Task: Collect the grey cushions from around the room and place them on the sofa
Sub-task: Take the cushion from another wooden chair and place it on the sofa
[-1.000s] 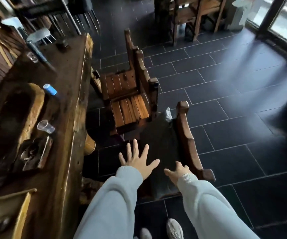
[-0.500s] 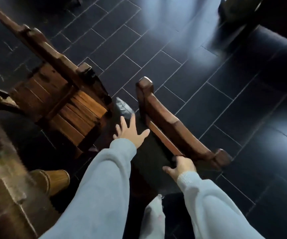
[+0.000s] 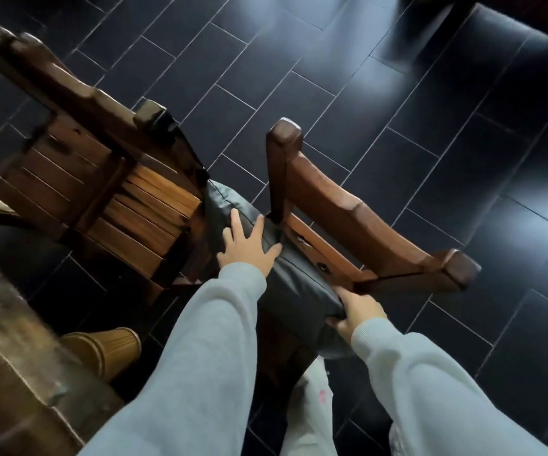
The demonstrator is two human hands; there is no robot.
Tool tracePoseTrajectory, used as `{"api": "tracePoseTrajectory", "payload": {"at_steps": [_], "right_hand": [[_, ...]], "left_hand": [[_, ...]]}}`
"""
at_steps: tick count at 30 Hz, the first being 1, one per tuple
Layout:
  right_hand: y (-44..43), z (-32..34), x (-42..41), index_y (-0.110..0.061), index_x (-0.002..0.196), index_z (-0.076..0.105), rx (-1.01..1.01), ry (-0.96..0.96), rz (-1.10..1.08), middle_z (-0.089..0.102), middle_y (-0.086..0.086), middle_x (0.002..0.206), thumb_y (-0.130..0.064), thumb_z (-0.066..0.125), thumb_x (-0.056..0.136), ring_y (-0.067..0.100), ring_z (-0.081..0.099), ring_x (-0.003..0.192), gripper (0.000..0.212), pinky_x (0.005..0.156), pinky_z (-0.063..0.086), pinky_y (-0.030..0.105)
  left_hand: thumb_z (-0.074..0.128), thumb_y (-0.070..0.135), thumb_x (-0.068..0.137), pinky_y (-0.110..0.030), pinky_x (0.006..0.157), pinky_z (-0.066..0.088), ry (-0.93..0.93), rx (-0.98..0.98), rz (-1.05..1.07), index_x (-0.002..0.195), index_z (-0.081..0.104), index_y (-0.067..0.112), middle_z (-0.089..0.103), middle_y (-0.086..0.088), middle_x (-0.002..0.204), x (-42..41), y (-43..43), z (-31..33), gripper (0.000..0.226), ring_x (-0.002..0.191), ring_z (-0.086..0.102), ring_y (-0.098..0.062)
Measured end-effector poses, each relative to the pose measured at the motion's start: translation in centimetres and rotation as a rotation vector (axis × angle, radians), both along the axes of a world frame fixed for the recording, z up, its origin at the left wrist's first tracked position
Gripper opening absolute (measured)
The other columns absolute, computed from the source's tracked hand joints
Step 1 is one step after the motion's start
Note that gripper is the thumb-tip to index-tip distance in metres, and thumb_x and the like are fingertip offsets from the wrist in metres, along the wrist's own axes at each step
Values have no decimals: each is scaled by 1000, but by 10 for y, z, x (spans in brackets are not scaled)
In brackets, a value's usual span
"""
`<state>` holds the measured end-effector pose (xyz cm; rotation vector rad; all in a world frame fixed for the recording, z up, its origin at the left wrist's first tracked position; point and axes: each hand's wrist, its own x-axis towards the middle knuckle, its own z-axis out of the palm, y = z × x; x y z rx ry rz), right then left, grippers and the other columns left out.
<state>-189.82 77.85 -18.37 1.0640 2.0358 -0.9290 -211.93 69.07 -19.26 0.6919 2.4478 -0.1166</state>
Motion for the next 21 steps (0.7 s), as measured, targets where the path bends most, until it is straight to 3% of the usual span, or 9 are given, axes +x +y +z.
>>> {"api": "tracePoseTrajectory", "payload": {"at_steps": [5, 9, 13, 15, 18, 21], "right_hand": [[4, 26, 37, -53, 131, 63, -29, 105, -10, 77, 0, 117, -32, 72, 88, 33, 69, 112, 49, 93, 56, 37], [26, 64, 92, -47, 121, 74, -79, 144, -5, 79, -9, 109, -27, 78, 87, 21, 71, 106, 40, 91, 55, 31], [62, 123, 178, -40, 111, 79, -98, 164, 57, 75, -20, 91, -25, 82, 85, 6, 70, 87, 30, 81, 54, 25], [81, 158, 231, -36, 99, 80, -92, 176, 73, 75, -16, 82, -26, 84, 82, 3, 70, 79, 20, 76, 56, 28], [107, 215, 322, -32, 85, 79, -76, 189, 71, 77, -11, 77, -27, 85, 77, 5, 72, 76, 11, 73, 59, 31], [129, 272, 423, -36, 82, 77, -62, 194, 37, 77, -9, 74, -25, 90, 74, 0, 70, 68, 19, 63, 54, 23]], "left_hand": [[39, 85, 85, -56, 109, 36, 10, 4, -48, 155, 17, 55, -12, 1, 171, 16, -5, 21, 79, 150, 10, -32], [35, 93, 78, -58, 113, 32, -31, 30, -24, 152, 17, 61, -13, 5, 170, 52, 0, 45, 83, 149, 10, -35], [40, 89, 80, -61, 115, 31, -95, 167, 55, 152, 12, 63, -16, 11, 168, 104, 12, 70, 81, 150, 12, -37], [42, 87, 82, -61, 118, 28, -127, 261, 81, 153, 13, 62, -15, 9, 169, 137, 20, 85, 81, 152, 12, -38], [45, 86, 81, -55, 120, 23, -245, 483, 157, 150, 9, 68, -1, 0, 173, 199, 33, 112, 80, 154, 19, -40], [48, 93, 73, -51, 119, 29, -414, 651, 138, 140, 0, 80, 27, -7, 168, 276, 53, 147, 84, 148, 34, -41]]}}
